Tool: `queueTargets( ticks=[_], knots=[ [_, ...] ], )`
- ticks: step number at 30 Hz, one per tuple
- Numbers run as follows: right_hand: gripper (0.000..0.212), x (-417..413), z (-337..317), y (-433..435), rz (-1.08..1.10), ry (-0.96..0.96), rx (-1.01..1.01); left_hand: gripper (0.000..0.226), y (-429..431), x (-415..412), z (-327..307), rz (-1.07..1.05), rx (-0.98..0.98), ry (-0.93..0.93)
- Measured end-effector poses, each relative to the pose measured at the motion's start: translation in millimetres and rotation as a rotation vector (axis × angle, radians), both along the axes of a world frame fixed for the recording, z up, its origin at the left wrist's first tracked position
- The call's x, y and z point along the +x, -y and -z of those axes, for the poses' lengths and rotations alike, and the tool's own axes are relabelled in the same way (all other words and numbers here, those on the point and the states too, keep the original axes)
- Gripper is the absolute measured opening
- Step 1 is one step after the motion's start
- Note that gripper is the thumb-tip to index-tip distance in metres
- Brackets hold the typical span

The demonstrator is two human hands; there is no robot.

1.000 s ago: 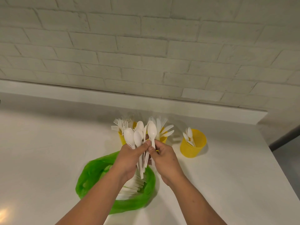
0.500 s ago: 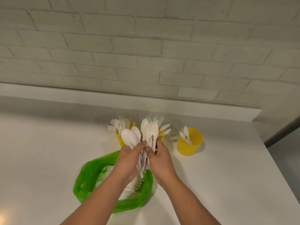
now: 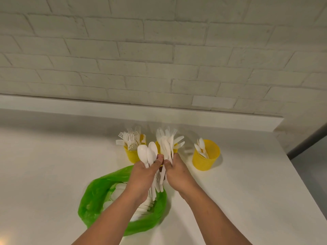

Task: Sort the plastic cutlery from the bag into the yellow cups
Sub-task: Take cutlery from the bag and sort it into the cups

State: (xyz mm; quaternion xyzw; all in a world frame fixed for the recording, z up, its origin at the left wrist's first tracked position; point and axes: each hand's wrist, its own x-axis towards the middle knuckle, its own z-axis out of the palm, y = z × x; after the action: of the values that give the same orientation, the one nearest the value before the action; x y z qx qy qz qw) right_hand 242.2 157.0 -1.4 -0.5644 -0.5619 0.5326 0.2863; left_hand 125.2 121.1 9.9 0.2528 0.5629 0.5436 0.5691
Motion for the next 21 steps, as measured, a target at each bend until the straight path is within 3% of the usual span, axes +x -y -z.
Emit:
queueTargets(
  ticks=[4, 8, 13, 16, 21],
  knots=[
    [0.021, 8, 5, -2, 0.068, -0.085, -0.021, 0.021, -3, 3, -1, 0.031, -0.004, -0.016],
    [0.015, 28, -8, -11, 0.261, -0.359, -0.077, 0.022, -8, -4, -5, 0.016, -0.008, 0.117],
    [0.018, 65, -43, -40, 0.467, -0.676, 0.061, 0.021, -13, -3, -11, 0.140, 0.054, 0.139],
    [0.025, 95, -46, -64, 0.560, -0.628, 0.205, 0.022, -16, 2, -14, 0.179, 0.076, 0.137],
    [0.024, 123, -25, -86, 0.522, -0.309, 0.291, 0.021, -19, 11, -19, 0.217, 0.099, 0.123]
  ],
)
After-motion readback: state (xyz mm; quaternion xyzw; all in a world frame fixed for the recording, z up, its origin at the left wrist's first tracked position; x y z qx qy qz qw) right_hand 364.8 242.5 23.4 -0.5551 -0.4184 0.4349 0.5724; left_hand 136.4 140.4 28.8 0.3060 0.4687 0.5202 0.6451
